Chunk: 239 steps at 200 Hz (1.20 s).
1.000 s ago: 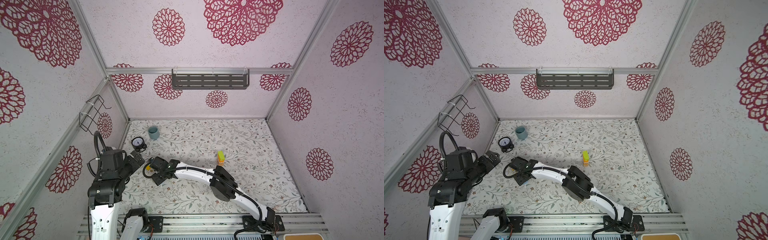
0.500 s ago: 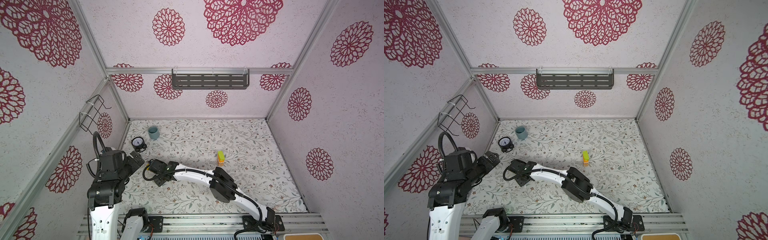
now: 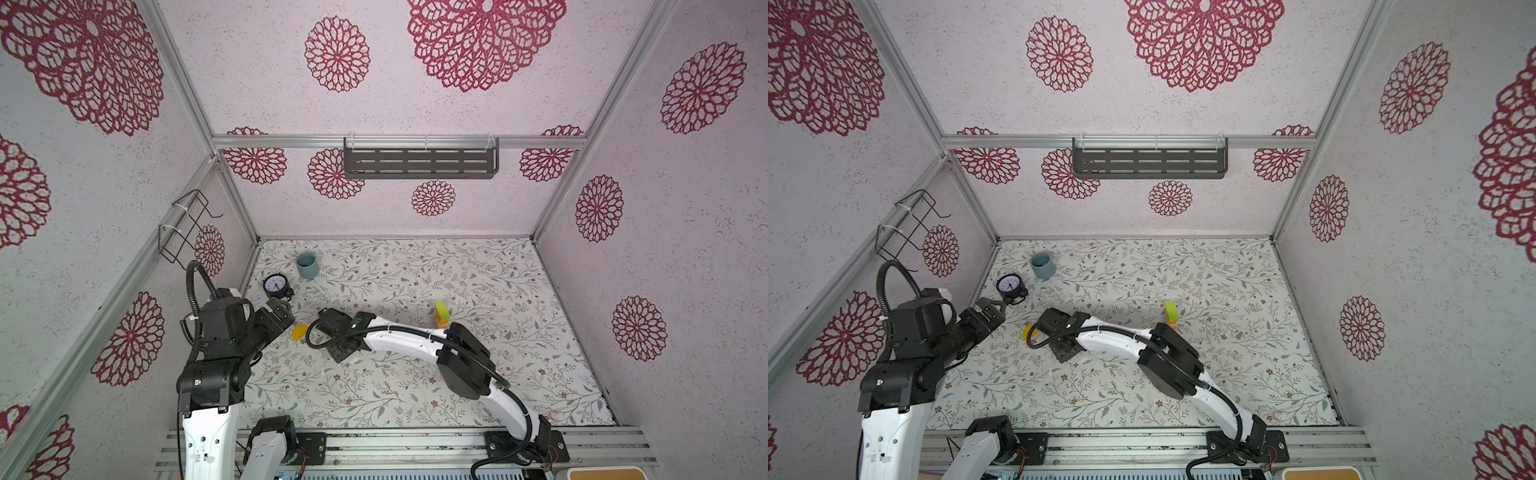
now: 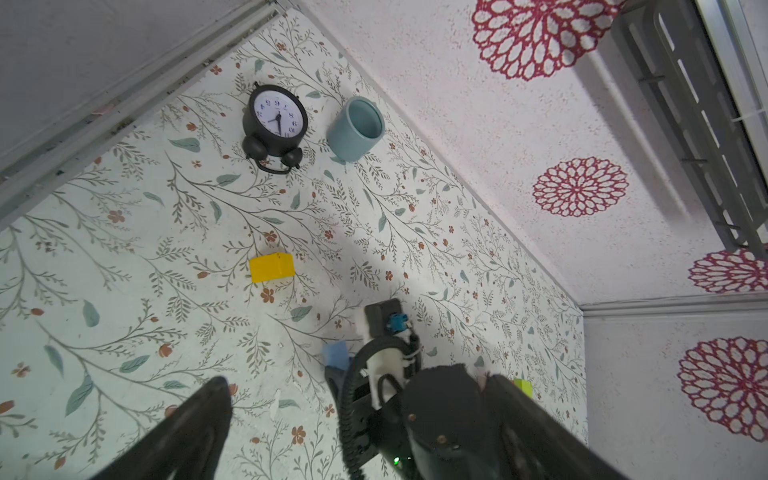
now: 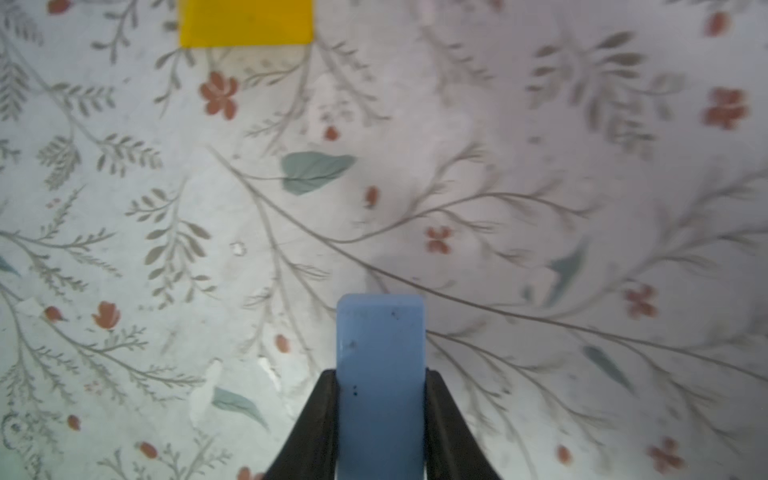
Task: Build the wood block tower
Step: 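Carry the light blue block with the right gripper over the stack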
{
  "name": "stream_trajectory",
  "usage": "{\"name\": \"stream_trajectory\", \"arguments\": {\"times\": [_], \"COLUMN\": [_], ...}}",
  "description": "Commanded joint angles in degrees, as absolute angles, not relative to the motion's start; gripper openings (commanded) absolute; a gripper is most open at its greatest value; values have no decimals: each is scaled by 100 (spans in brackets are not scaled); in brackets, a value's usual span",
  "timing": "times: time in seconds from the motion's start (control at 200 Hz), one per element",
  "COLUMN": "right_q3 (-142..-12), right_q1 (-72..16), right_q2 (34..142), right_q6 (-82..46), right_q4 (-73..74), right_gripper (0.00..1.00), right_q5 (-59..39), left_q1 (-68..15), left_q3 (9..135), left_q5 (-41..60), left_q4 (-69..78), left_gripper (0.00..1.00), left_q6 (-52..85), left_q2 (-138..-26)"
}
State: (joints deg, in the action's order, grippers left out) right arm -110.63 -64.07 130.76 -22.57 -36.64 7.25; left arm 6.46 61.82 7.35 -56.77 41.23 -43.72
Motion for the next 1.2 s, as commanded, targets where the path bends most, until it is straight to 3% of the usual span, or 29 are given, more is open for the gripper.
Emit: {"name": "stream_trajectory", "arguments": {"times": [0.0,0.37,0.765,1.191], "right_q3": [-10683,-9307,-8109,-7456], "right_q1": [-5975,-5006,-4056,-3491], "right_q2": [12112,10433,9196,8855], "right_q6": [-2528,-2549,-2589,-2525], "right_q4": [-3398,-3598,-3806,-3797], "right_gripper": [25,25,25,26], "right_q5": [806,1159,1224,1280], "left_q1": [372,-1562,-2549,-3026], "left_q3": [5936,5994,6169,6575], "left_q5": [850,-305,-390,-296], "left_q4": [-5125,-4164,-3221,-3027], "left_gripper": [97,97,97,97], "left_q6": [4309,4648,4906,4931], "left_q2": [-4631,-5874,-7378,-8312]}}
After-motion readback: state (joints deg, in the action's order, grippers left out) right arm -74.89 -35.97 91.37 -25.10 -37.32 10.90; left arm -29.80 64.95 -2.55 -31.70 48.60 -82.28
